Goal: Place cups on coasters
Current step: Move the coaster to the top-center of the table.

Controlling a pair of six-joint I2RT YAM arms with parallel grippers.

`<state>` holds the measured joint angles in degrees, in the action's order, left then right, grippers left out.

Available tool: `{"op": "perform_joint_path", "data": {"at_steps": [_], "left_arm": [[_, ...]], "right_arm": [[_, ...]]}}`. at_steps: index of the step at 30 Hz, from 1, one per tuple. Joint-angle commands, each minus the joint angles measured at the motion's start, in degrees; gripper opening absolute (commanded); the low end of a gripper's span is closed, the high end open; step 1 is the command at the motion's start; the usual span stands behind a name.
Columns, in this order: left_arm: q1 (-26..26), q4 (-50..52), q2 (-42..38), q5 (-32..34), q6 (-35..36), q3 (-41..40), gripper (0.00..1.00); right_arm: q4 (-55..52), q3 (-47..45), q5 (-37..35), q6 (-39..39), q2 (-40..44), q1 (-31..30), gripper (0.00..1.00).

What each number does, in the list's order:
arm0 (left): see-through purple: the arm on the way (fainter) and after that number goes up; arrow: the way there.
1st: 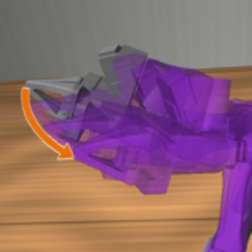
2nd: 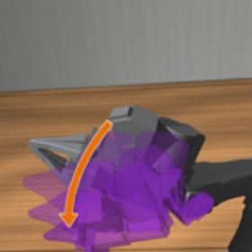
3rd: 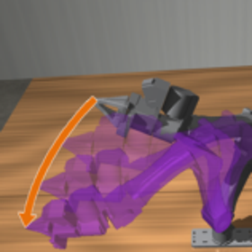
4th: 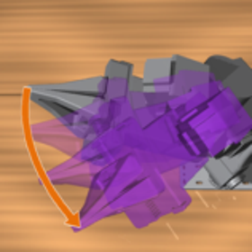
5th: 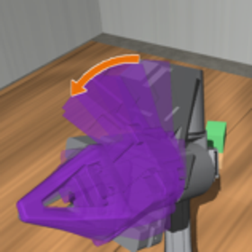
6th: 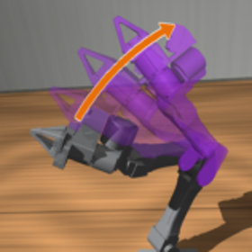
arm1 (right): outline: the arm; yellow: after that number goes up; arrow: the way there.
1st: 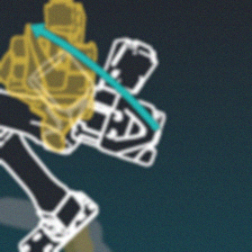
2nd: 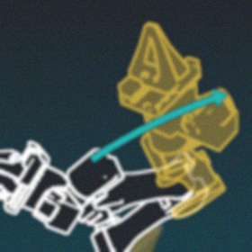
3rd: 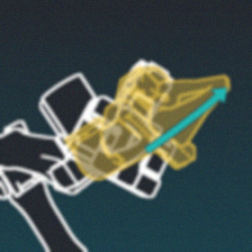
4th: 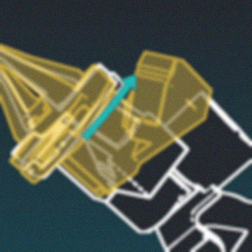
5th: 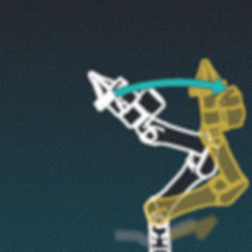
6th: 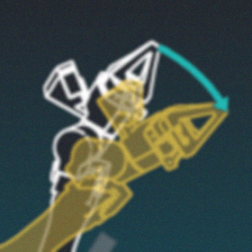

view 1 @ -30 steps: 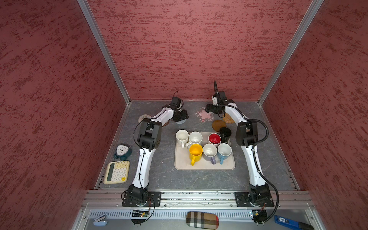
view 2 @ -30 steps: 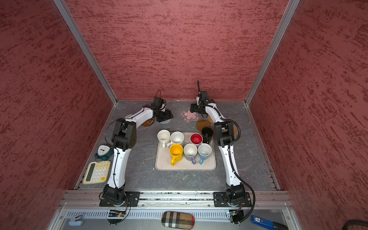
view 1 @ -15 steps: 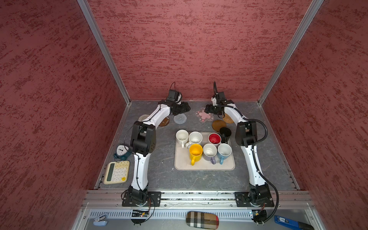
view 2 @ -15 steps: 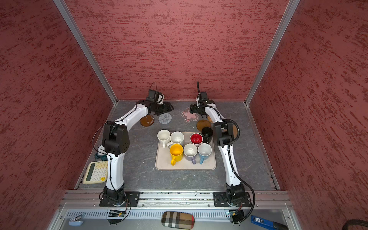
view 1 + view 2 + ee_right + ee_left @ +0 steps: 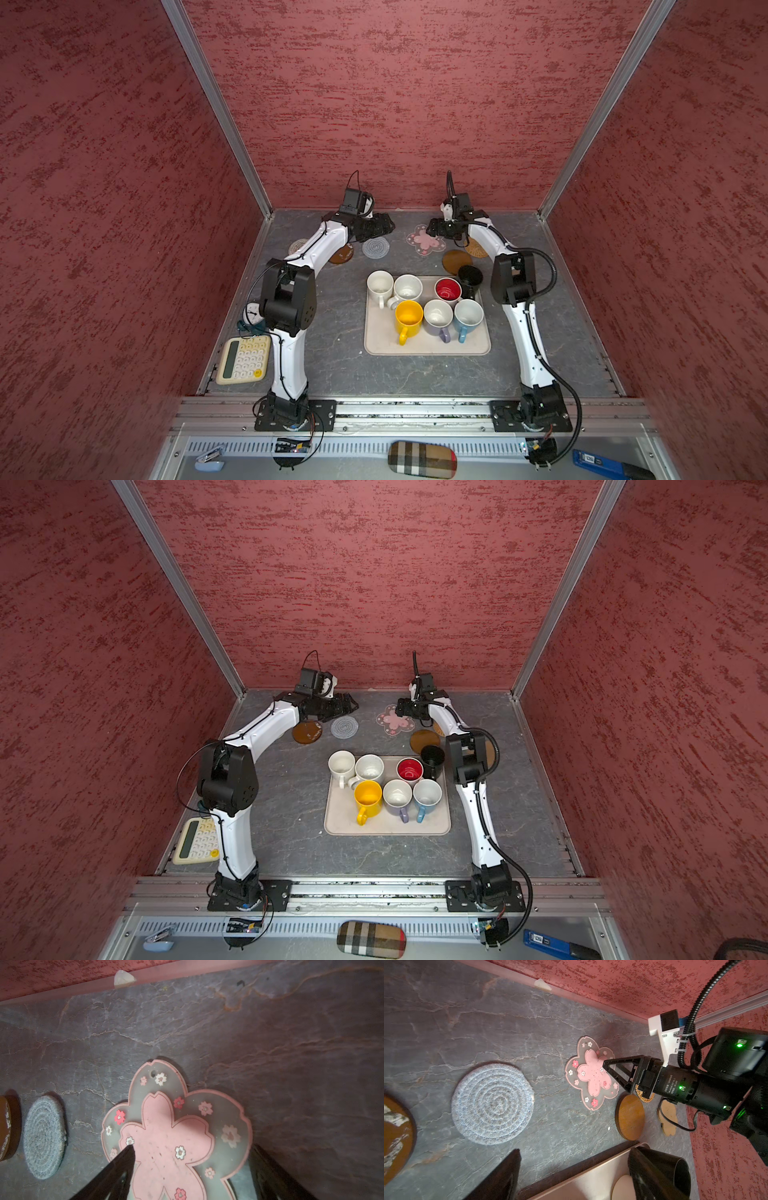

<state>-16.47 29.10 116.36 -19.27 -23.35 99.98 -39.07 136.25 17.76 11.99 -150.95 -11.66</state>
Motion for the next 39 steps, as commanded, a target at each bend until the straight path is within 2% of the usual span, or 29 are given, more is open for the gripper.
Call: {"op": "perform_joint_path", "data": {"at_steps": [1,10,19,29,39], "left_arm": [[0.9,-1.3,-1.7,-0.8,-0.2,-0.6,0.82],[1.9,-1.1,-2.4,-1.2,-0.3,-1.3,0.83],[2.2,-1.0,-1.6,-2.0,-0.5,-1.4,0.83],[2.2,-1.0,-1.5,-2.4,-0.8,-2.1,0.83],[2.2,-1.7,-3.4,-2.0,-0.9,-4.1,0.83]], "right_arm": [[-3.0,0.6,1.5,-2.0,-2.0,-1.0,0.86],[-3.0,-2.5,-0.1,-3.7,-0.5,-3.1,0.85],[2.0,-14.0,-0.4,-3.8,5.9,-3.9,0.82],[1.4,-15.1,0.1,-3.7,6.6,-4.7,0.8],[-0.9,-14.9,-6.4,-5.5,6.9,-6.2,0.7]]}}
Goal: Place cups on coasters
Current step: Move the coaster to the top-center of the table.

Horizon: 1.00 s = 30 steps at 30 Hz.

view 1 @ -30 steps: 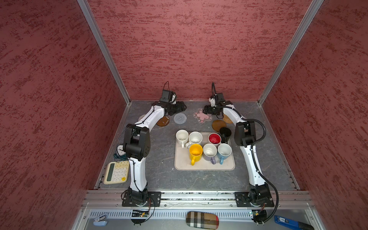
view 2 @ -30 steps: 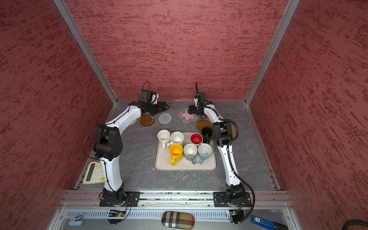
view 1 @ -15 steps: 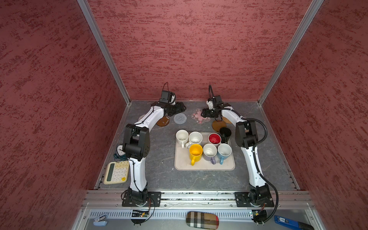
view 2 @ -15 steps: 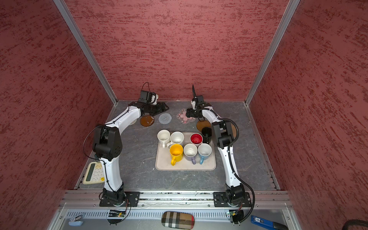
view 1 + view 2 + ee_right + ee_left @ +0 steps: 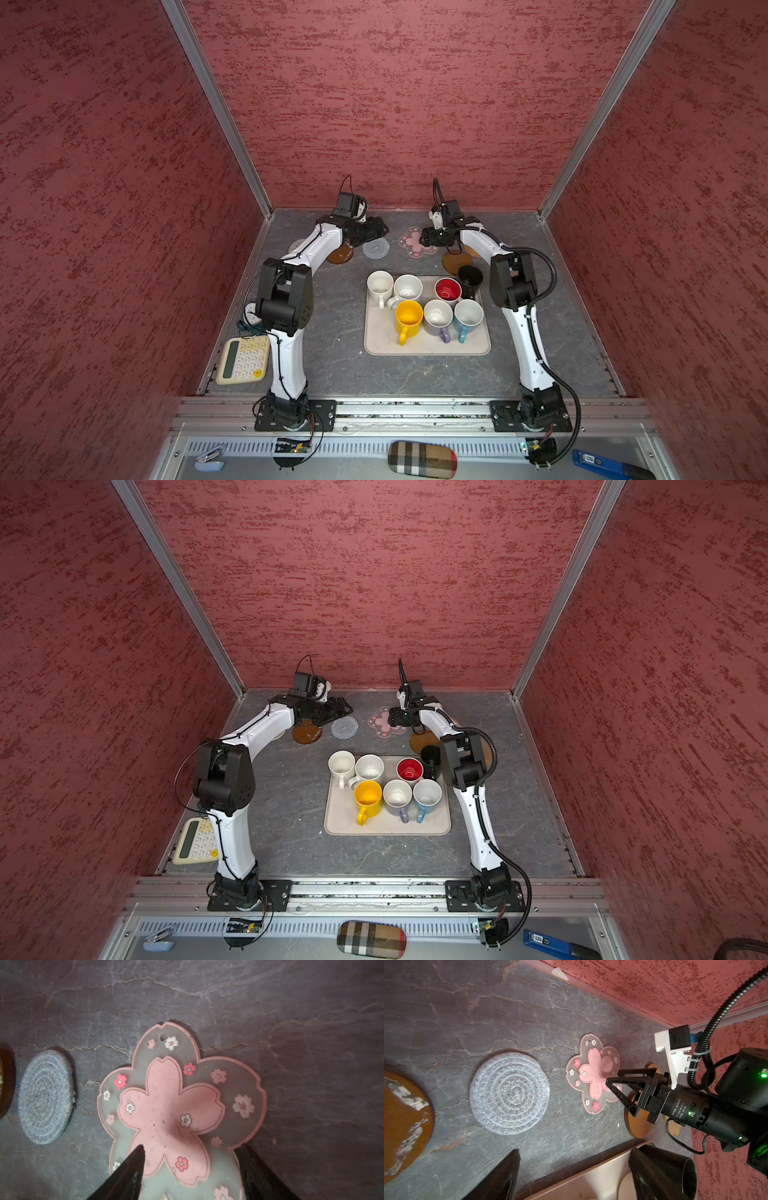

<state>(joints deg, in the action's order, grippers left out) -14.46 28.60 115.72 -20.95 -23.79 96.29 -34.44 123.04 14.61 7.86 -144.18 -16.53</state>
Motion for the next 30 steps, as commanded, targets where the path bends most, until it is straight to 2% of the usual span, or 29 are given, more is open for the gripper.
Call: {"op": "perform_joint_path", "data": {"at_steps": [1,8,17,22,30], "left_arm": [[0.2,-1.3,-2.9,-0.3,-0.6,-0.5,0.83],[0.0,-2.3,-4.2,-0.1,-0.9,-2.2,0.83],[-0.3,-2.9,-4.9,0.3,-1.0,-3.9,0.83],[-0.5,-2.9,-4.9,0.3,-0.9,-3.5,0.83],[-0.5,-2.9,-4.6,0.3,-0.8,-3.1,0.83]], "right_arm": [[-5.9,-1.6,-4.3,-1.8,0.2,-1.6,0.7],[-7.3,-1.3,-9.7,-4.3,-0.2,-3.0,0.66],[-8.7,-2.7,-12.5,-8.9,-0.5,-3.5,0.54],[-8.2,-6.1,-14.7,-11.0,1.0,-3.8,0.49],[-5.3,-14.4,-18.8,-13.4,5.9,-3.8,0.47]]}}
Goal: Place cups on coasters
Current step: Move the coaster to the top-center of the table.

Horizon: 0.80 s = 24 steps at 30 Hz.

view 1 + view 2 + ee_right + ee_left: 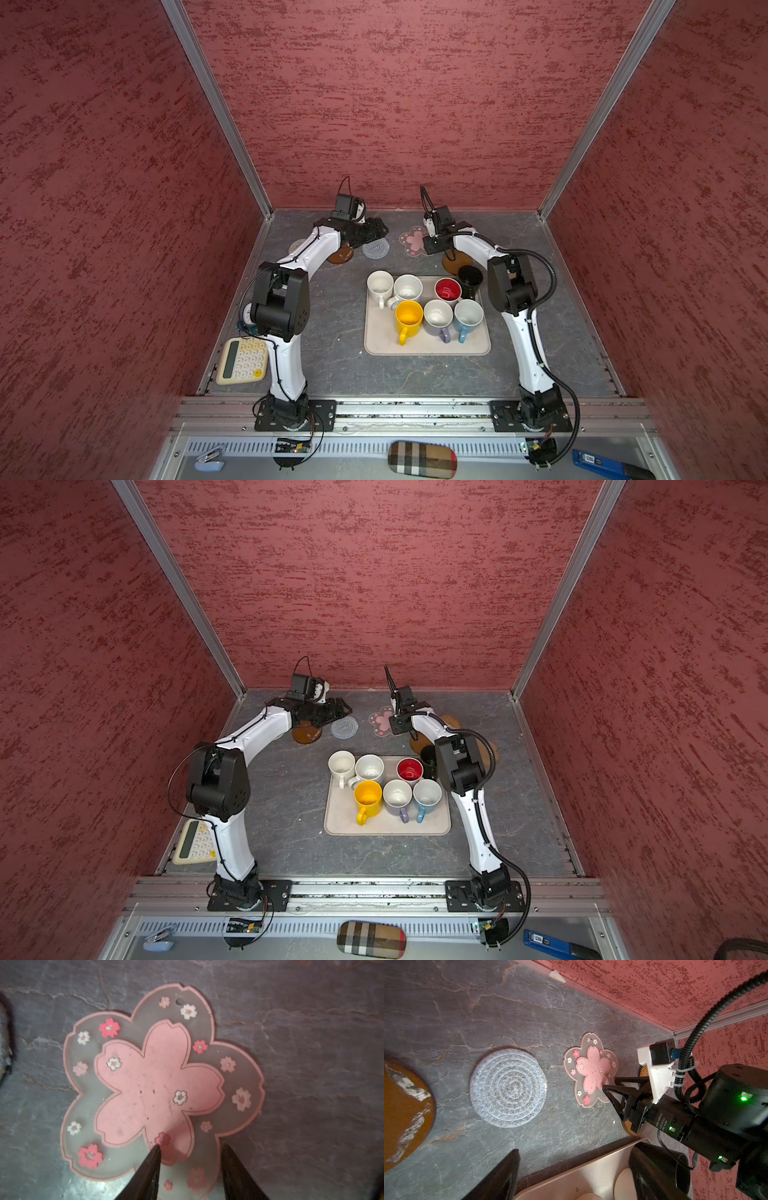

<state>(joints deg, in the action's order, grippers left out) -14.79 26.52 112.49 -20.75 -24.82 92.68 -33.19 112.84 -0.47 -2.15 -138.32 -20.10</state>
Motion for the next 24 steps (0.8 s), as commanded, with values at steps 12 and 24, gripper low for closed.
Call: {"op": "perform_joint_path", "data": {"at_steps": [12,24], "left_arm": [[-0.7,-0.9,-0.9,0.1,-0.2,1.8,0.84],[-0.9,-0.2,-0.1,1.2,0.4,1.5,0.84]], "right_arm": [[-2.4,-9.8,-1.6,-1.9,5.4,0.1,0.54],[-6.7,14.4,1.2,5.5,-4.9,0.3,0.75]]}}
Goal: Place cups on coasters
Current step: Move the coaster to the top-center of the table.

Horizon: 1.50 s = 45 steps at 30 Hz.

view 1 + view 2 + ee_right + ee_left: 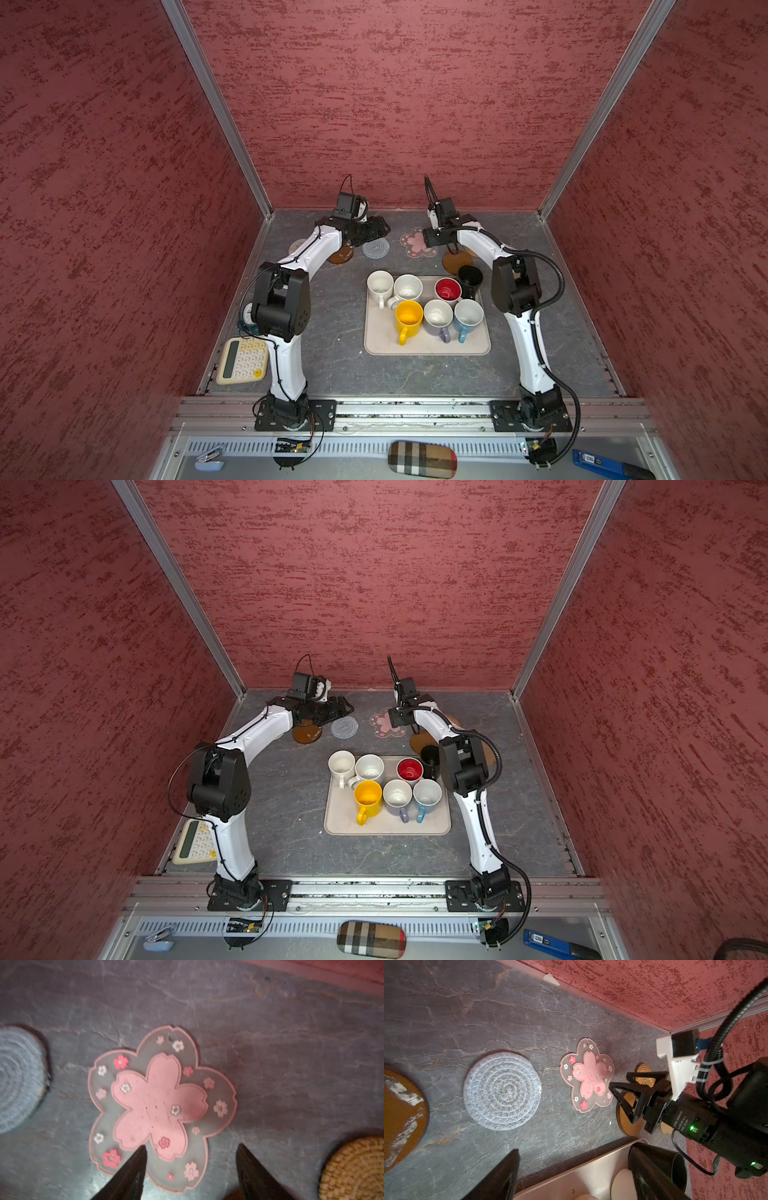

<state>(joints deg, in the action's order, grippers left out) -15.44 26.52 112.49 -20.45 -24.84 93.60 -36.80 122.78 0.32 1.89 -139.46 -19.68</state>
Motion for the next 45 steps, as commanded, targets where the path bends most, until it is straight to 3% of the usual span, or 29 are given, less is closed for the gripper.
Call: {"op": "perform_joint_path", "data": {"at_steps": [1,4,14,20,27,33,39,45], "left_arm": [[-0.2,-0.2,-0.1,0.9,0.5,0.8,0.84],[-0.2,0.1,0.3,1.0,0.7,1.0,0.84],[-0.6,0.4,1.4,0.8,1.2,1.5,0.84],[-0.8,0.3,1.7,0.8,1.2,1.9,0.84],[-0.7,0.2,2.3,1.0,1.1,2.8,0.84],[-0.7,0.2,2.1,1.2,0.9,2.7,0.84],[-0.7,0.8,1.3,1.3,1.0,3.8,0.84],[-1.4,1.0,0.3,1.8,2.0,5.1,0.84]], "right_arm": [[-3.7,6.7,0.2,1.5,-5.5,-0.1,0.78],[-4.8,12.1,-0.5,2.0,-9.9,-0.1,0.85],[-3.3,13.2,1.0,3.0,-13.5,-0.3,0.82],[-2.9,7.1,1.2,0.3,-11.0,-1.2,0.8],[3.0,-6.4,4.3,-1.7,-3.6,-1.5,0.79],[5.1,-10.3,7.1,-1.0,-1.8,-1.8,0.78],[3.1,-4.0,4.4,-0.1,0.3,-1.7,0.83],[-5.5,6.8,3.3,3.0,1.5,-1.4,0.89]]}}
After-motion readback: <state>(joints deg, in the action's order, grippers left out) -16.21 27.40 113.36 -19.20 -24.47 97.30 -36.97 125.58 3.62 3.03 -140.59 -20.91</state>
